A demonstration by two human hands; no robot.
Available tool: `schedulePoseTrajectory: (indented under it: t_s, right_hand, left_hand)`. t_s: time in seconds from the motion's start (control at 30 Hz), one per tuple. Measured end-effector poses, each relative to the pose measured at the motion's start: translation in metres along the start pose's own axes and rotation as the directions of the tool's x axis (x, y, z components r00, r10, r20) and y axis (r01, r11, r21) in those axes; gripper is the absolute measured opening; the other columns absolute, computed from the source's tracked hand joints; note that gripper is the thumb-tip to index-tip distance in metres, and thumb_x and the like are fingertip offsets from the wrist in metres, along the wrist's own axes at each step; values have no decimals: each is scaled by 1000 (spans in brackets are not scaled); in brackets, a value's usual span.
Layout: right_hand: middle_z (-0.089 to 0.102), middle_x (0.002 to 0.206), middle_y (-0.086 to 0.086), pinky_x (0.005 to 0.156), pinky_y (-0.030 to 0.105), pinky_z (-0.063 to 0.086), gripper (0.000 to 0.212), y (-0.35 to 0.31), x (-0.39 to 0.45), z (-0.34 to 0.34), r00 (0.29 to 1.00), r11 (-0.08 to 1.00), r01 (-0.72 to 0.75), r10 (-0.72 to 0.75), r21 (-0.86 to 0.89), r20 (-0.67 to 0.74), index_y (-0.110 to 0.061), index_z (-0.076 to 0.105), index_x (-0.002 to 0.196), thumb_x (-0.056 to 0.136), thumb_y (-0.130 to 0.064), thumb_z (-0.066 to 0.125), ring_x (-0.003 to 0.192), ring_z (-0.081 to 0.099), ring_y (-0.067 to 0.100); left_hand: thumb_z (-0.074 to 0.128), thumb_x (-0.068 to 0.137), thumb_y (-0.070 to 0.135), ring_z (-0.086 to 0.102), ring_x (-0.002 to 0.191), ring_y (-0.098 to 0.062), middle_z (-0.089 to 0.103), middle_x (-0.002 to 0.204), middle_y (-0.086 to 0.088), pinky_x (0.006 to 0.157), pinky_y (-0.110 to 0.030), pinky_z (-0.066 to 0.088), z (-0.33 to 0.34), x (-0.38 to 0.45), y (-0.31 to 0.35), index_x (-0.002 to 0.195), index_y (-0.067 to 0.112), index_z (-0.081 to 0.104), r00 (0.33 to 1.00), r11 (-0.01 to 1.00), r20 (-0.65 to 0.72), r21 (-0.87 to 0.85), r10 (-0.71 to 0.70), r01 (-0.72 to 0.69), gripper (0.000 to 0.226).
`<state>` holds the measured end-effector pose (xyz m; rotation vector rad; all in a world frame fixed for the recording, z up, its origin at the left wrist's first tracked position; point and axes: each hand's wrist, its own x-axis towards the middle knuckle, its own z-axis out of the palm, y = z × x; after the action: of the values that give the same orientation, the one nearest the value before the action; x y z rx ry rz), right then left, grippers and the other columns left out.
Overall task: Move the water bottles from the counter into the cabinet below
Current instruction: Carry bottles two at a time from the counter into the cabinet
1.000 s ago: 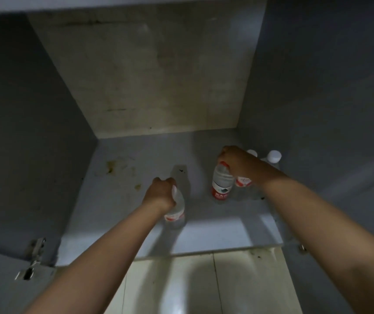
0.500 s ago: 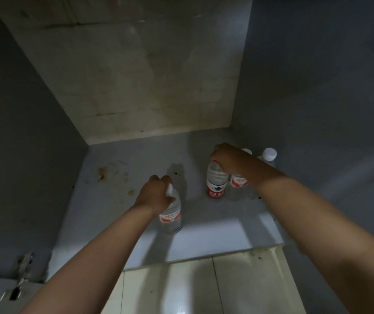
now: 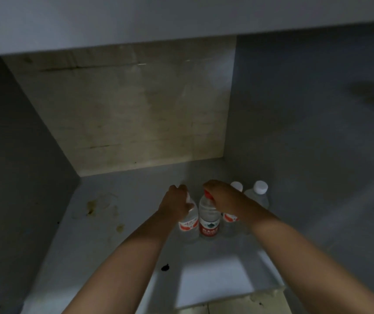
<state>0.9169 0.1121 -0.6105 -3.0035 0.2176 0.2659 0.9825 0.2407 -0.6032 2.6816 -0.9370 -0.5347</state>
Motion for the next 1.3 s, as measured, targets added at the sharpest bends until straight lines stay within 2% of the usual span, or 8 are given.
schedulePoseTrajectory:
  t_s: [0.27,0.53,0.73,0.8,0.87,0.97,1.1,1.3]
  right_hand:
    - [33,147,17,113,36,32,59,-3,-4,6,999,999,-38,38,24,-21,-6,25,145,91,1,49,134,38,32]
    - [31,149,16,115,35,30,56,-3,-6,10,995,996,-54,59,68,-76,-6,26,145,93,1,47,137,35,31]
    - [11,159,14,122,35,10,59,-12,-13,13,987,994,-105,106,17,-123,-8,17,148,96,-6,44,148,7,30]
    - [22,154,24,119,39,21,57,-20,-20,7,975,994,-107,104,-4,-199,0,32,143,90,-6,55,144,19,39]
    - [54,128,36,100,49,47,57,-24,-25,3,946,992,-128,128,21,-299,9,60,117,65,-1,79,121,51,51]
    - [60,123,33,98,52,46,48,-46,-47,-11,974,984,-165,172,59,-150,11,64,111,66,0,76,117,55,49]
    - [79,88,12,62,37,61,50,-90,-88,-31,983,984,-165,169,64,-68,-9,78,80,35,-23,93,81,76,30]
    - [79,86,8,64,41,61,53,-155,-169,-94,993,997,-79,80,-17,92,-12,79,80,34,-35,92,79,76,27]
  left_hand:
    - [62,89,20,48,123,-35,44,132,-23,101,-35,42,-2,13,7,133,3,42,999,999,28,6,36,-36,51]
    - [58,91,20,50,119,-34,45,130,-22,97,-32,43,-3,11,3,131,3,42,994,995,65,44,90,-93,46]
    - [55,93,29,40,130,-32,39,140,-18,104,-36,39,-2,5,0,146,12,26,985,966,66,197,157,-167,62]
    - [46,97,31,30,138,-31,27,151,-16,109,-39,36,-2,-5,-1,150,14,18,984,943,55,282,169,-178,63]
    - [39,100,28,21,144,-29,16,158,-12,113,-39,31,-5,-20,-4,151,15,14,988,936,37,317,149,-153,59]
    - [33,101,21,9,148,-31,8,160,-11,119,-42,18,-14,-51,-12,151,15,14,995,949,81,304,63,-85,54]
    - [29,103,27,-3,149,-33,1,162,-7,121,-47,8,-32,-120,-13,151,20,13,980,960,179,280,-83,30,52]
    - [24,103,32,-8,149,-29,4,162,1,121,-45,3,-100,-246,-1,150,24,16,934,962,272,207,-230,176,49]
